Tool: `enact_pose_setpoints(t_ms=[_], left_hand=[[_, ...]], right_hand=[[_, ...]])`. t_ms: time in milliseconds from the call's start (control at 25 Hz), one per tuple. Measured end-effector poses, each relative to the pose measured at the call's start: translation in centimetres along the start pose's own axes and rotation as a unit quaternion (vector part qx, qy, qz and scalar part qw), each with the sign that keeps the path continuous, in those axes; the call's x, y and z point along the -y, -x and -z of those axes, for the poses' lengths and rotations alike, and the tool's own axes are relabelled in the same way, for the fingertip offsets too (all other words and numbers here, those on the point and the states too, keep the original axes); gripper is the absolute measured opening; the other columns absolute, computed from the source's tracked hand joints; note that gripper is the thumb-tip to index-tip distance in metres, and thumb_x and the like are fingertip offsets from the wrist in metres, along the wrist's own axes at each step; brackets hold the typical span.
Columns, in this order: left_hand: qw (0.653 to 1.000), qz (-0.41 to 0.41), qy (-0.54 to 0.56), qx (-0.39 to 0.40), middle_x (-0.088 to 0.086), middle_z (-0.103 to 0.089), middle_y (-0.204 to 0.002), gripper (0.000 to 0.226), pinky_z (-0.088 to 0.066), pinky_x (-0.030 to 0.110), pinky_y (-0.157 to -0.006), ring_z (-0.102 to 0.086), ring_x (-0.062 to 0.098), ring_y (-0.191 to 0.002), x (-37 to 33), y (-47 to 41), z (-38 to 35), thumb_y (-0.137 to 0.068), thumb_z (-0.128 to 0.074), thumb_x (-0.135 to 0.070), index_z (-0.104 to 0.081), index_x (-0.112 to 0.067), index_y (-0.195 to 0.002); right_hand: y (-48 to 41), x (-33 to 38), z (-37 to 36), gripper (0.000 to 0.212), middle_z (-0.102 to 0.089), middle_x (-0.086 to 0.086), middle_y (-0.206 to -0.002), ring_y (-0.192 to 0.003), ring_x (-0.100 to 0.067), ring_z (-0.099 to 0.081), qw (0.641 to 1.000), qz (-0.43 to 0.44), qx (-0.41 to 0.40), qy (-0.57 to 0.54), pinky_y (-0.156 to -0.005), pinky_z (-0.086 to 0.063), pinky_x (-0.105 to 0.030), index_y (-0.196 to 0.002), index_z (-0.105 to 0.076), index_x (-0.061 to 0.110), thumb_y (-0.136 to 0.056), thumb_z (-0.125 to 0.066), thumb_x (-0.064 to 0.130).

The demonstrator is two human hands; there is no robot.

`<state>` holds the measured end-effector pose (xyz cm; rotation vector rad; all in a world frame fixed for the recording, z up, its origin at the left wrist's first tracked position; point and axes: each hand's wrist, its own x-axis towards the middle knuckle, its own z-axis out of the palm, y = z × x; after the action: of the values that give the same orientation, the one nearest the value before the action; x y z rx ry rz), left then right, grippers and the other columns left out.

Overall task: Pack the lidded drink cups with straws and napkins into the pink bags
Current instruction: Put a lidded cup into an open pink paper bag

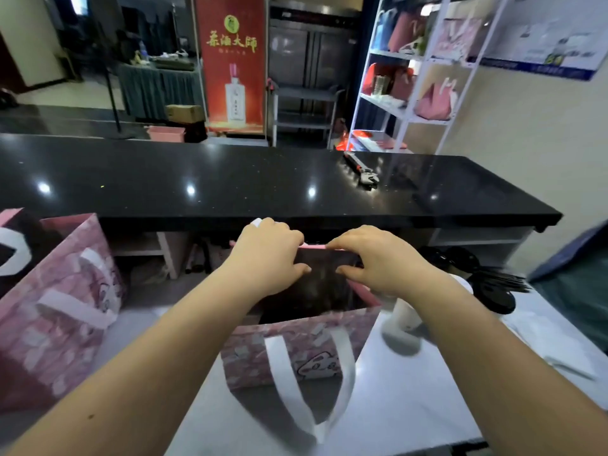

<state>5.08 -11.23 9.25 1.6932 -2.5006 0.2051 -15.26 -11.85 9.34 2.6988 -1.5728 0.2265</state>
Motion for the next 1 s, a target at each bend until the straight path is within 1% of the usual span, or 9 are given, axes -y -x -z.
enact_pose_setpoints(t_ms=[80, 160, 320, 480, 640, 800, 1000], left_hand=[[1.0, -0.014, 0.019, -0.009, -0.001, -0.057, -0.118, 0.045, -0.038, 0.036, -0.087, -0.047, 0.024, -0.113, -2.3, -2.0, 0.4, -0.088, -0.053, -0.054, -0.054, -0.029, -0.125], [0.998, -0.037, 0.041, -0.014, 0.0, -0.056, -0.119, 0.044, -0.037, 0.037, -0.084, -0.047, 0.025, -0.113, -4.8, -3.9, 0.3, -0.088, -0.055, -0.051, -0.054, -0.029, -0.126], [0.995, -0.089, 0.041, -0.01, 0.001, -0.054, -0.119, 0.044, -0.037, 0.04, -0.087, -0.047, 0.026, -0.113, -10.7, -7.3, -0.7, -0.086, -0.057, -0.047, -0.052, -0.028, -0.126], [0.994, -0.093, 0.06, 0.011, 0.003, -0.053, -0.115, 0.039, -0.037, 0.04, -0.084, -0.048, 0.027, -0.11, -15.3, -10.3, -2.7, -0.086, -0.055, -0.038, -0.053, -0.026, -0.123], [0.997, -0.073, 0.024, 0.032, 0.003, -0.053, -0.116, 0.039, -0.037, 0.04, -0.084, -0.047, 0.027, -0.111, -16.7, -13.7, -4.5, -0.085, -0.056, -0.039, -0.053, -0.025, -0.121], [0.998, -0.051, -0.007, 0.047, 0.002, -0.054, -0.116, 0.046, -0.039, 0.041, -0.087, -0.048, 0.027, -0.112, -15.8, -15.5, -5.9, -0.084, -0.057, -0.045, -0.052, -0.025, -0.125], [0.996, 0.014, -0.028, 0.081, 0.001, -0.053, -0.12, 0.052, -0.038, 0.041, -0.09, -0.047, 0.026, -0.115, -13.8, -16.4, -6.8, -0.082, -0.06, -0.049, -0.051, -0.029, -0.129]], right_hand=[[1.5, -1.9, 0.2, 0.041, -0.061, 0.012, -0.12, -0.116, -0.016, -0.047, 0.999, -0.033, -0.023, 0.006, -0.095, -0.042, -0.035, -0.125, -0.058, 0.031, -0.085, -0.065, 0.032], [2.8, -3.8, 0.3, 0.042, -0.061, 0.011, -0.121, -0.115, -0.018, -0.047, 0.997, -0.065, -0.034, 0.016, -0.095, -0.042, -0.037, -0.126, -0.058, 0.03, -0.084, -0.064, 0.029], [5.1, -8.1, 0.3, 0.043, -0.061, 0.009, -0.121, -0.115, -0.02, -0.048, 0.992, -0.118, -0.038, 0.029, -0.094, -0.042, -0.038, -0.127, -0.057, 0.029, -0.085, -0.062, 0.027], [7.1, -12.4, -0.2, 0.04, -0.062, 0.008, -0.118, -0.112, -0.021, -0.048, 0.988, -0.148, -0.03, 0.04, -0.092, -0.043, -0.038, -0.125, -0.057, 0.03, -0.085, -0.061, 0.03], [7.2, -16.3, -1.2, 0.041, -0.062, 0.006, -0.117, -0.111, -0.023, -0.048, 0.991, -0.129, -0.017, 0.035, -0.091, -0.044, -0.039, -0.125, -0.058, 0.026, -0.084, -0.061, 0.028], [5.3, -19.2, -3.1, 0.041, -0.061, 0.005, -0.119, -0.112, -0.023, -0.047, 0.996, -0.09, 0.006, 0.028, -0.091, -0.044, -0.039, -0.125, -0.057, 0.026, -0.084, -0.059, 0.028], [1.0, -21.3, -5.9, 0.046, -0.057, 0.004, -0.124, -0.116, -0.023, -0.045, 0.999, -0.017, 0.036, 0.027, -0.09, -0.043, -0.038, -0.13, -0.051, 0.027, -0.085, -0.059, 0.035]])
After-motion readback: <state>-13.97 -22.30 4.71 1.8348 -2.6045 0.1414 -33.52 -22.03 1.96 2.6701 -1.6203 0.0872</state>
